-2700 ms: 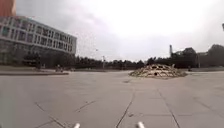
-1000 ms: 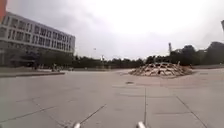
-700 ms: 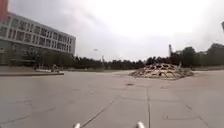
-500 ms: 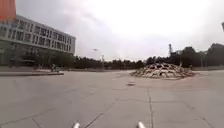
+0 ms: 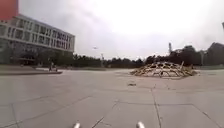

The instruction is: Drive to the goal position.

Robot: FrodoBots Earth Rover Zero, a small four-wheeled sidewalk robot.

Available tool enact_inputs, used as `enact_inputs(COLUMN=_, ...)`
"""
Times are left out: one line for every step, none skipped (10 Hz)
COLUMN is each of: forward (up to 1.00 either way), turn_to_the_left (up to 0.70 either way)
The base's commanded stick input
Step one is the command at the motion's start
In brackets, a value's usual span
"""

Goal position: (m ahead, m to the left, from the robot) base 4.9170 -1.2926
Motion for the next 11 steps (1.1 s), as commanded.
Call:
enact_inputs(forward=0.50, turn_to_the_left=0.25)
enact_inputs(forward=0.50, turn_to_the_left=0.25)
enact_inputs(forward=0.50, turn_to_the_left=0.25)
enact_inputs(forward=0.50, turn_to_the_left=0.22)
enact_inputs(forward=0.50, turn_to_the_left=0.04)
enact_inputs(forward=0.50, turn_to_the_left=0.00)
enact_inputs(forward=0.50, turn_to_the_left=0.00)
enact_inputs(forward=0.50, turn_to_the_left=0.00)
enact_inputs(forward=0.50, turn_to_the_left=0.00)
enact_inputs(forward=0.50, turn_to_the_left=0.00)
enact_inputs(forward=0.50, turn_to_the_left=0.00)
